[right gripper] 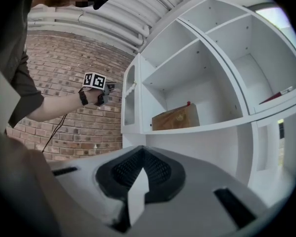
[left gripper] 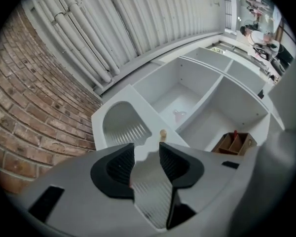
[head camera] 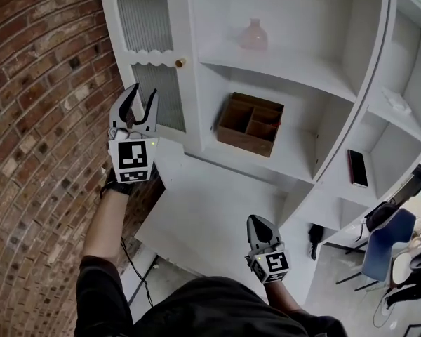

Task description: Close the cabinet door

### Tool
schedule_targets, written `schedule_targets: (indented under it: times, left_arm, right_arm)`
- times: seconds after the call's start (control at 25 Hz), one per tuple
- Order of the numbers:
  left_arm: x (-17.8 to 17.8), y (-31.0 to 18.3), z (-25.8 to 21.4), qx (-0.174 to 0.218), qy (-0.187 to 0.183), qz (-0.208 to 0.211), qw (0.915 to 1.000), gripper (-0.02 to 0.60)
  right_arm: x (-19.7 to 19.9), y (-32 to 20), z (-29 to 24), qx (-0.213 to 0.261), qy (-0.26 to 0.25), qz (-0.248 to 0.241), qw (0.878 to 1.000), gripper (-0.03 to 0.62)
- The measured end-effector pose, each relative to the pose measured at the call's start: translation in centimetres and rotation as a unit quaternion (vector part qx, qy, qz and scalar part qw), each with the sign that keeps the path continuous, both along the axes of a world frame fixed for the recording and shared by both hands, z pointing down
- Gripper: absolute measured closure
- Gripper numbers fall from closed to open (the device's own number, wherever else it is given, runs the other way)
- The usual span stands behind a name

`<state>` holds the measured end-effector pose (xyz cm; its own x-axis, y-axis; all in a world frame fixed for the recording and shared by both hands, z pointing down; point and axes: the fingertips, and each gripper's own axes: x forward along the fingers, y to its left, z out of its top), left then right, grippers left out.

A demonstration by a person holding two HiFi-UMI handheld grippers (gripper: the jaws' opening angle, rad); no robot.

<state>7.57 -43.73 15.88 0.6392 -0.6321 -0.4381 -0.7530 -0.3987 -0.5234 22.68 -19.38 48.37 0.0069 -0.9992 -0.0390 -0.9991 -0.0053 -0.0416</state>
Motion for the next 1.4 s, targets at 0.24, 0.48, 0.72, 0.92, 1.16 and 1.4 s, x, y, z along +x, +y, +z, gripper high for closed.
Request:
schedule_targets:
  times: [0.24,0.48,0.72,0.92,1.16,1.4]
  left_arm:
    - [-6.7,-0.1,1.7,-0.030,0.016,-0.032,0.9989,0.420]
    - [-12.2,1.7,4.2,-0.040,0.028,-0.055,0.9973,0.416]
    - [-15.5,3.7,7.9,-0.064,0.029,-0.065,0.9955,0.420]
    - [-17.8,4.5,11.0,-0.093,0.042,-0.074,0.9920,0.427]
    - [-20.3,5.4,13.9,-0.121,0.056,-0.087,0.9872,0.476]
    - [-21.9,5.9,16.1,-0.145,0.066,-0.096,0.9825,0.512]
  right_arm:
    - [-2.8,-2.4,-1.2,0.008,0.013,-0.041,0.999,0.597]
    - [-5.2,-4.3,-2.4,0.018,0.025,-0.076,0.997,0.597]
    - [-7.1,-5.5,-3.3,0.025,0.030,-0.096,0.995,0.597]
    - [-8.3,-6.4,-3.7,0.029,0.035,-0.107,0.993,0.597]
    - [-9.1,-7.2,-4.3,0.036,0.041,-0.114,0.992,0.597]
    - [-10.0,-8.1,-5.0,0.032,0.048,-0.119,0.991,0.597]
